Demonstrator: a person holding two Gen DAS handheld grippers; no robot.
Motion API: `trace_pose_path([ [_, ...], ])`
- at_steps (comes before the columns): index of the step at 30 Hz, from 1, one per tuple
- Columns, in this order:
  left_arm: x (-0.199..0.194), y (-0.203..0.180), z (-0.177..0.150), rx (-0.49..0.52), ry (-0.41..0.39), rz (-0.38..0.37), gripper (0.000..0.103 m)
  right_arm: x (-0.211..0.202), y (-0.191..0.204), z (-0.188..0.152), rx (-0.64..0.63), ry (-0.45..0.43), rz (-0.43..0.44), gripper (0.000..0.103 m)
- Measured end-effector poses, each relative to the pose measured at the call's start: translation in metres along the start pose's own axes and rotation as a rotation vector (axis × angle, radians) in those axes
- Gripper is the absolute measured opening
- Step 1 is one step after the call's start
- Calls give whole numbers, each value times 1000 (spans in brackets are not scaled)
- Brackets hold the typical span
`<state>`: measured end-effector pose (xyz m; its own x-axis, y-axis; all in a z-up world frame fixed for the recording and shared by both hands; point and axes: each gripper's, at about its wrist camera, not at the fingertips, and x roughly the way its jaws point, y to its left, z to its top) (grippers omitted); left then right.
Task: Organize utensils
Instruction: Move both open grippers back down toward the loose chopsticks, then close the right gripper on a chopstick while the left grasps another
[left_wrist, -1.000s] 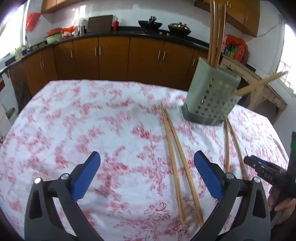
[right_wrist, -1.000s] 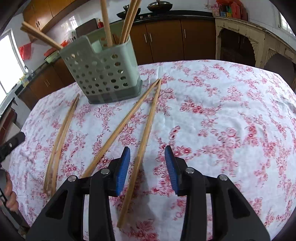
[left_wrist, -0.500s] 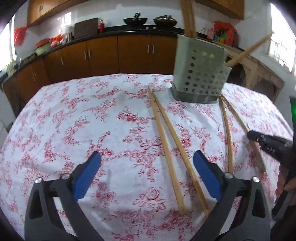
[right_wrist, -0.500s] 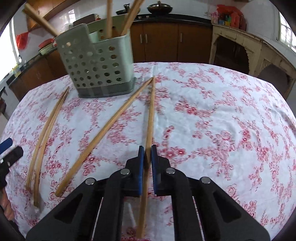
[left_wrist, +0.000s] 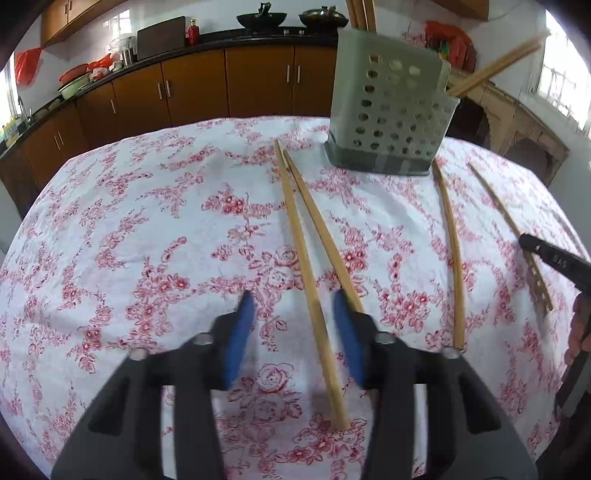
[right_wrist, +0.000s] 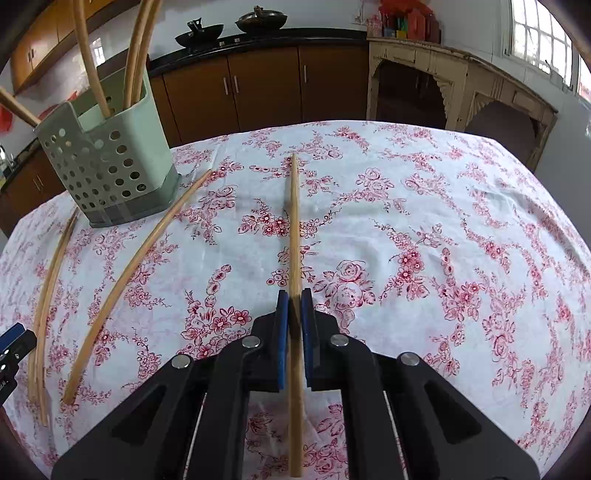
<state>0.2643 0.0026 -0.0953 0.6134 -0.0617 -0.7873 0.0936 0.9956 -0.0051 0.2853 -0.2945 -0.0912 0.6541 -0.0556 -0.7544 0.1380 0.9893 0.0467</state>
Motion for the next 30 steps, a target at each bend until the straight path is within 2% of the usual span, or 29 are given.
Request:
trace_pose_path([
  [5, 3, 9, 5, -24, -3, 46, 13, -1, -2, 1, 6, -2, 5, 8],
  [7, 5, 23, 9, -60, 7, 65, 11, -1, -6, 1, 16, -3, -3, 8],
  [11, 7, 51, 12, -102, 10, 89, 12, -2, -18, 0, 36, -4, -5, 8],
  [15, 4, 62, 9, -111, -6, 56, 13, -2, -18, -1, 39, -3, 1, 8],
  [23, 5, 53, 8, -66, -11, 27, 31, -2, -18, -1, 44, -2, 7, 8],
  [27, 5, 51, 8, -18, 1, 30, 30, -3, -18, -2, 35, 0, 14, 8],
  [30, 2, 54, 6, -20, 6, 26, 23, -5, -17, -5, 17, 1, 12, 8],
])
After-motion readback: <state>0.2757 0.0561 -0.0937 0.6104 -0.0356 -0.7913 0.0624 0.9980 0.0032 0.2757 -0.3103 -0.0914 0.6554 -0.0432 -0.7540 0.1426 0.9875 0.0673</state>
